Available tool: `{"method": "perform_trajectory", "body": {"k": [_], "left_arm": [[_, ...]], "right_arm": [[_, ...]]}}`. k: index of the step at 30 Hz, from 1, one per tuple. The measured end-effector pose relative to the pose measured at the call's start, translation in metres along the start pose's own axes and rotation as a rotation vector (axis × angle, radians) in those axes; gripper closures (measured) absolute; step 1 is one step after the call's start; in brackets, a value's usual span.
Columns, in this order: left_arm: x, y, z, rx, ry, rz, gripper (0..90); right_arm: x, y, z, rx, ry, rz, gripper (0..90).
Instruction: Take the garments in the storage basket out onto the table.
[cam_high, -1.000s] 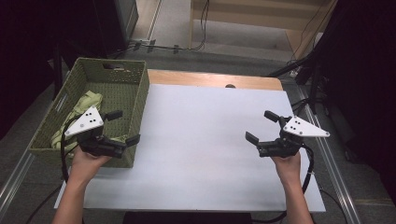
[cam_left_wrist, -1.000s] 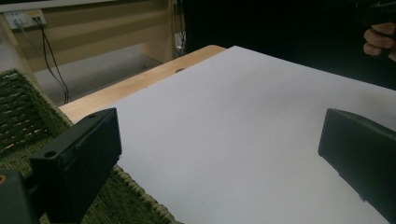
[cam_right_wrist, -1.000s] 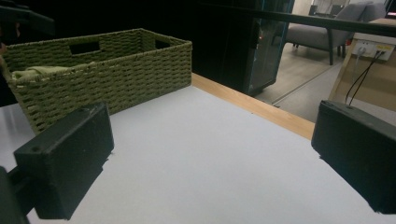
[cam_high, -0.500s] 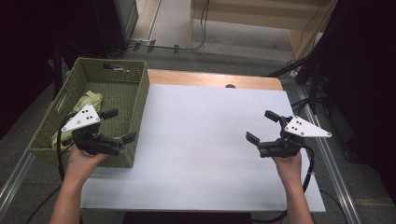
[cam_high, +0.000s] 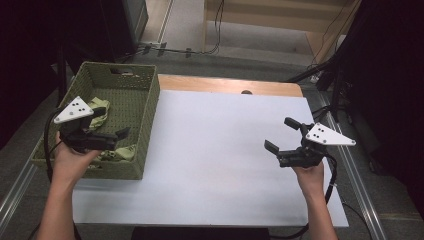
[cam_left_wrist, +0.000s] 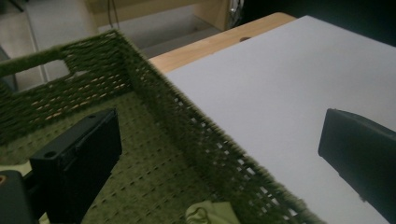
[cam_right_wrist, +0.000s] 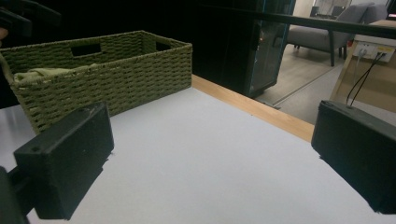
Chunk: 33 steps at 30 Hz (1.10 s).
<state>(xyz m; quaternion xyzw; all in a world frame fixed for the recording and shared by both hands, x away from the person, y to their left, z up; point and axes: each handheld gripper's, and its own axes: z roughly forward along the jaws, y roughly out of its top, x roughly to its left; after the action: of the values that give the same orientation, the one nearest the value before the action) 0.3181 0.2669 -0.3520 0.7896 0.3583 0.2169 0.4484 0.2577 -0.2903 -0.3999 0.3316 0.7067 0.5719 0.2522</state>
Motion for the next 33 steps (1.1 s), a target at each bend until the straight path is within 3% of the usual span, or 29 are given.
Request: {"method": "perform_trajectory", "body": {"k": [3, 4, 8, 13, 14, 17, 18, 20, 21, 22, 23, 24, 25, 26, 27, 28, 29, 32, 33], "left_arm": [[0.008, 0.0, -0.003, 0.025, 0.023, -0.011, 0.1], [0.015, 0.0, -0.005, 0.055, 0.048, -0.019, 0.1], [0.026, -0.001, -0.008, 0.096, 0.067, -0.047, 0.1], [0.04, -0.006, -0.01, 0.216, 0.128, -0.064, 0.1], [0.04, -0.006, -0.01, 0.216, 0.128, -0.064, 0.1], [0.048, -0.01, -0.005, 0.326, 0.17, -0.062, 0.1], [0.048, -0.01, -0.005, 0.326, 0.17, -0.062, 0.1], [0.054, -0.013, -0.001, 0.405, 0.197, -0.069, 0.1], [0.054, -0.013, -0.001, 0.405, 0.197, -0.069, 0.1], [0.059, -0.016, 0.001, 0.445, 0.208, -0.08, 0.1], [0.059, -0.016, 0.001, 0.445, 0.208, -0.08, 0.1], [0.064, -0.019, 0.003, 0.48, 0.212, -0.098, 0.1], [0.064, -0.019, 0.003, 0.48, 0.212, -0.098, 0.1], [0.069, -0.024, 0.006, 0.52, 0.216, -0.118, 0.1], [0.069, -0.024, 0.006, 0.52, 0.216, -0.118, 0.1], [0.073, -0.028, 0.01, 0.565, 0.203, -0.14, 0.1], [0.073, -0.028, 0.01, 0.565, 0.203, -0.14, 0.1], [0.08, -0.032, 0.017, 0.65, 0.179, -0.184, 0.1], [0.08, -0.032, 0.017, 0.65, 0.179, -0.184, 0.2]], "right_arm": [[-0.001, 0.0, 0.0, 0.001, 0.0, 0.001, 0.0], [-0.001, 0.0, 0.0, 0.003, 0.002, -0.001, 0.0], [-0.002, 0.0, 0.001, 0.006, 0.005, -0.001, 0.0], [-0.001, 0.0, 0.001, 0.01, 0.005, 0.003, 0.0], [-0.001, 0.0, 0.001, 0.01, 0.005, 0.003, 0.0], [-0.001, 0.0, 0.002, 0.01, 0.01, -0.001, 0.0], [-0.001, 0.0, 0.002, 0.01, 0.01, -0.001, 0.0], [-0.002, 0.0, 0.002, 0.012, 0.01, -0.001, 0.0], [-0.002, 0.0, 0.002, 0.012, 0.01, -0.001, 0.0], [-0.002, 0.0, 0.002, 0.012, 0.011, -0.002, 0.0], [-0.002, 0.0, 0.002, 0.012, 0.011, -0.002, 0.0], [-0.002, 0.0, 0.002, 0.011, 0.012, -0.001, 0.0], [-0.002, 0.0, 0.002, 0.011, 0.012, -0.001, 0.0], [-0.002, 0.0, 0.002, 0.011, 0.011, 0.0, 0.0], [-0.002, 0.0, 0.002, 0.011, 0.011, 0.0, 0.0], [-0.002, 0.0, 0.002, 0.011, 0.011, 0.0, 0.0], [-0.002, 0.0, 0.002, 0.011, 0.011, 0.0, 0.0], [-0.002, 0.0, 0.002, 0.011, 0.013, -0.001, 0.0], [-0.002, 0.0, 0.002, 0.011, 0.013, -0.001, 0.0]]}}
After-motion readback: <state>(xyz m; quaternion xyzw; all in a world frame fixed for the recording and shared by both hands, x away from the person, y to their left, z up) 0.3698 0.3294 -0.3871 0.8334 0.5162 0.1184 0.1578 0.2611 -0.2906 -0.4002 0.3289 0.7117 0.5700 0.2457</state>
